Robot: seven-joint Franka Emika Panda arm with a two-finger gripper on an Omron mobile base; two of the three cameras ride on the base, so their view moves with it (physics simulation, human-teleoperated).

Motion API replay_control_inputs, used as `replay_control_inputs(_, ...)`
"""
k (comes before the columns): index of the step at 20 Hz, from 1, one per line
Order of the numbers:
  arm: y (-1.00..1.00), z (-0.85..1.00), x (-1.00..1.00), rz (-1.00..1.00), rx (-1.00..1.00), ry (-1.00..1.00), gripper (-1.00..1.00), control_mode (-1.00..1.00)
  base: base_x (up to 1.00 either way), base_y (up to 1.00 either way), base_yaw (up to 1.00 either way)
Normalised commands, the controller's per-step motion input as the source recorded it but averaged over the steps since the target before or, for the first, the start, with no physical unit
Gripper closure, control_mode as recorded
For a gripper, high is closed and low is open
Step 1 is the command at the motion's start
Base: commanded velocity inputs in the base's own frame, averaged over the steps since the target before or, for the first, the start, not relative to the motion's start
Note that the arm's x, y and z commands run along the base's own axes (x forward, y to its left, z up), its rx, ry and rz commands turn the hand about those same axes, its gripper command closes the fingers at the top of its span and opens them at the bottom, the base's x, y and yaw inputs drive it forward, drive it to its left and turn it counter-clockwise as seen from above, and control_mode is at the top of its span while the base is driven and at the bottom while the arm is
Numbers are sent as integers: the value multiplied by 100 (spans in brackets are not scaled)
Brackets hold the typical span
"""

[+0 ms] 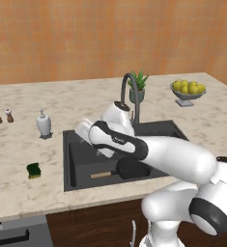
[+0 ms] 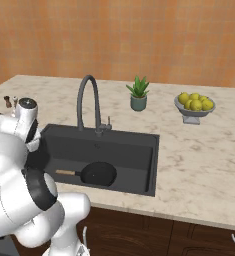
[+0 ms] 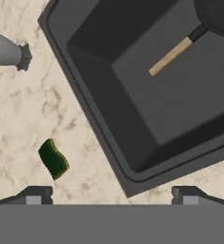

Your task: Pick the pan and sponge and place them into the sink. Then turn on the water.

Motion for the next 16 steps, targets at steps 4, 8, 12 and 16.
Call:
replay_control_inputs(4, 58, 1, -5, 18, -18, 26, -100, -100, 0, 0, 0)
replay_control_inputs(8, 29, -13, -26, 11, -2, -7, -100, -100, 0, 0, 0)
replay_control_inputs(12, 42, -38, -17, 13, -3, -22, -100, -100, 0, 0, 0)
replay_control_inputs(16, 42, -42, -15, 12, -7, -21, -100, -100, 0, 0, 0)
